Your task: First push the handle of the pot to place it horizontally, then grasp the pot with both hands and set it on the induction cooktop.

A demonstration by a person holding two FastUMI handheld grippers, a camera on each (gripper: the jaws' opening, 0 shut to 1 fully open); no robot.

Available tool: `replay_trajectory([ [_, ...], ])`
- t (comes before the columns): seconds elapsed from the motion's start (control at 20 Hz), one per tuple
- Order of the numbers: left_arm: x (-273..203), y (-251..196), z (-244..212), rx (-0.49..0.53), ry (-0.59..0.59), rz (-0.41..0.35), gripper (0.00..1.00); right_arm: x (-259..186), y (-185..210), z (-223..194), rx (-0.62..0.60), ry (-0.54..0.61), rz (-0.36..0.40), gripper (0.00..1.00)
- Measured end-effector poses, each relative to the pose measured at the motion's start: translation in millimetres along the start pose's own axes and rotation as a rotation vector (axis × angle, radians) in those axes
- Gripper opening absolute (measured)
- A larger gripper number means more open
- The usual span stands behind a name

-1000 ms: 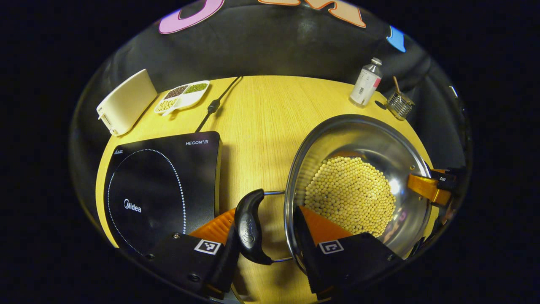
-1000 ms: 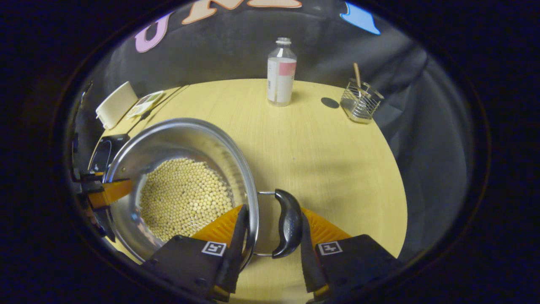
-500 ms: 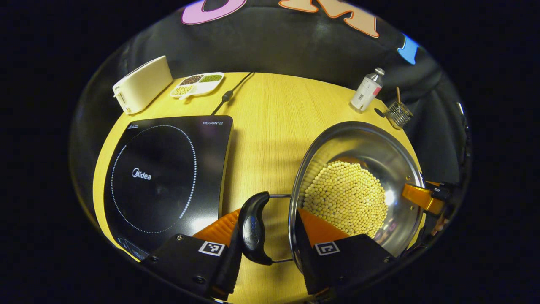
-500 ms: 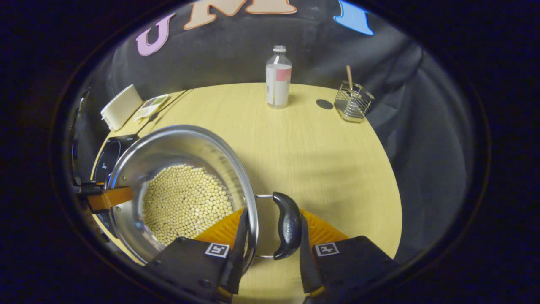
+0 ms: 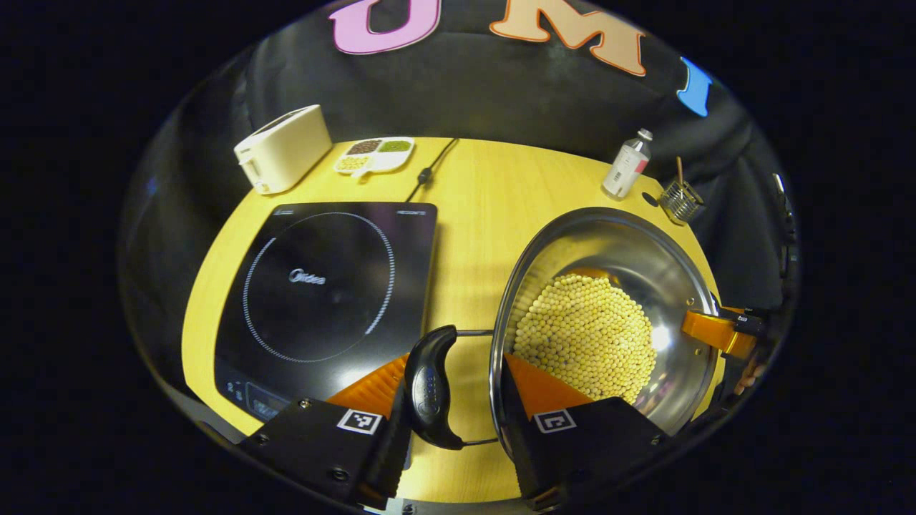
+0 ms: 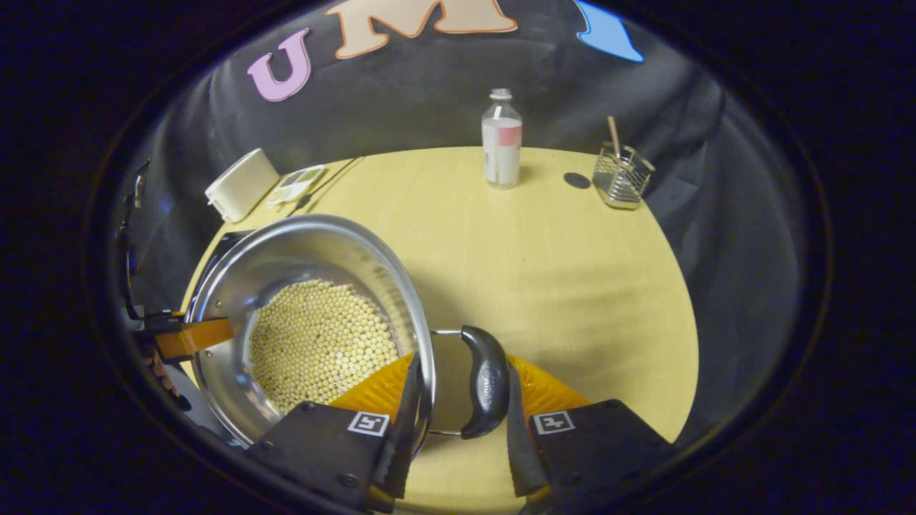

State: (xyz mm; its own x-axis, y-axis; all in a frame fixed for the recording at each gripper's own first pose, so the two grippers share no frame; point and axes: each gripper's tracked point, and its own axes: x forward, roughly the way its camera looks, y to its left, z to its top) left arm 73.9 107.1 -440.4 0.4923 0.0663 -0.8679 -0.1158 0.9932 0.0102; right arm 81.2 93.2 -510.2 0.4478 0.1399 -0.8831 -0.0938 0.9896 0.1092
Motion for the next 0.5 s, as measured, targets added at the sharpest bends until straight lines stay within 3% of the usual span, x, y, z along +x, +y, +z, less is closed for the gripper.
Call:
replay_trajectory([
  [0.3,-32.3,46.8,-5.8,-0.016,-0.015,0.077,0.63,-4.7,51.6,-3.3,-0.006,0.013,0.106,0.58],
  [0.5,-36.0,66.1,-4.2,-0.025,-0.024,0.073,0.63,-6.1,71.4,0.5,-0.013,0.007,0.107,0.58],
])
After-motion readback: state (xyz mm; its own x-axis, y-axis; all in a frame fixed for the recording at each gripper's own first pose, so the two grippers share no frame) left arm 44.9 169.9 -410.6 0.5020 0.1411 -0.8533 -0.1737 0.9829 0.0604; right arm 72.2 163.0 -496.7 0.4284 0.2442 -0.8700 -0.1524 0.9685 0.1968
